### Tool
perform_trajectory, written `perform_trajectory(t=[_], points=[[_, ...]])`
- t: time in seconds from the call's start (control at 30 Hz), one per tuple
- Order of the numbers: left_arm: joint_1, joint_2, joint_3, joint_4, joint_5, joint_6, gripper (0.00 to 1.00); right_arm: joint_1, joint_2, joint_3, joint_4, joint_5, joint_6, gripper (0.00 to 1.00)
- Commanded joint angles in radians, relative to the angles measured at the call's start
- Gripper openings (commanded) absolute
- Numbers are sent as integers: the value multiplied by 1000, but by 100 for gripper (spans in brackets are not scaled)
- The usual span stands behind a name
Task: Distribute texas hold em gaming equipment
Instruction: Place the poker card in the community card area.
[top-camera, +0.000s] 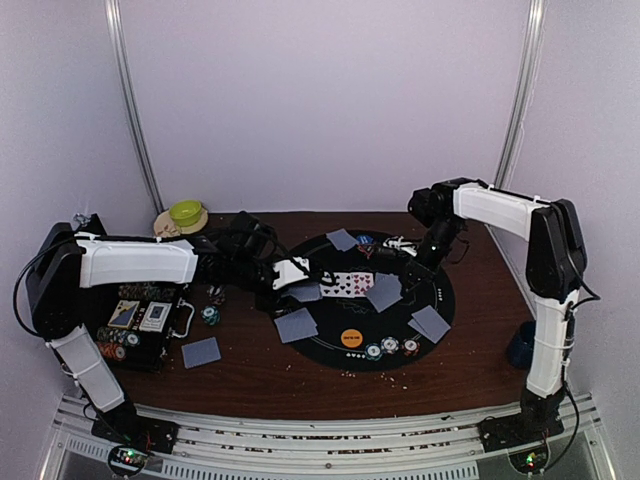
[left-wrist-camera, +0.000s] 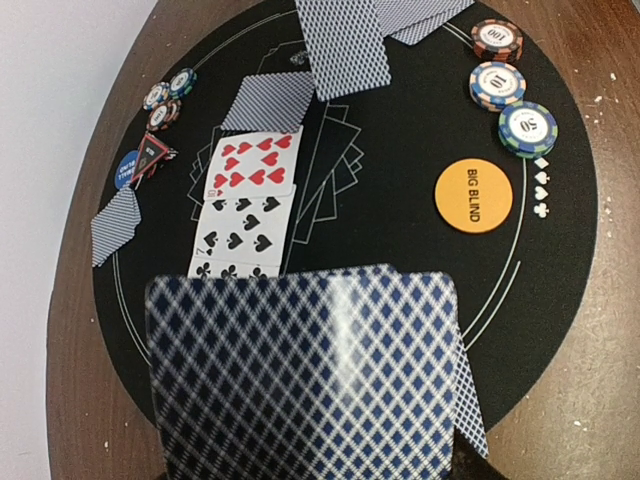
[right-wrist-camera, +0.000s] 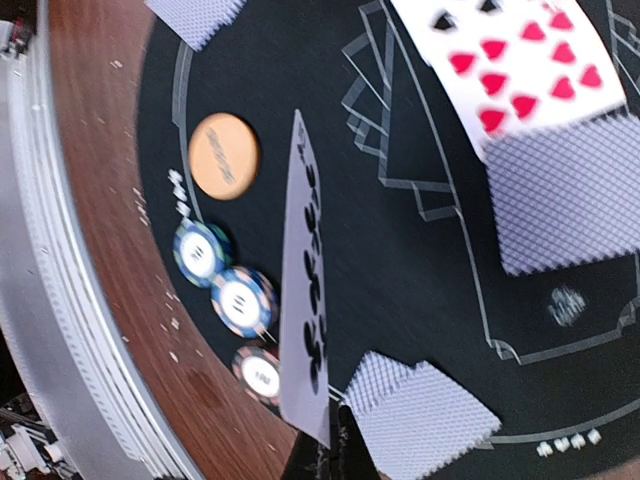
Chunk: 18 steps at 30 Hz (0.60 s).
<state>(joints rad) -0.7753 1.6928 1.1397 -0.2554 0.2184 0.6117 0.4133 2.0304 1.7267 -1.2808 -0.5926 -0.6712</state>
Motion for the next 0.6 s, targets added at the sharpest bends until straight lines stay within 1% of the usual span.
perform_trajectory(t=[0.0, 0.2, 0.57], points=[[0, -4, 2, 28, 15, 4, 56, -14, -41, -7, -57, 193, -22, 0], [1, -4, 2, 28, 18, 4, 56, -30, -11, 0, -77, 336, -25, 0], [0, 3, 3, 25, 19, 6, 56, -42, 59, 61, -78, 491, -25, 0]])
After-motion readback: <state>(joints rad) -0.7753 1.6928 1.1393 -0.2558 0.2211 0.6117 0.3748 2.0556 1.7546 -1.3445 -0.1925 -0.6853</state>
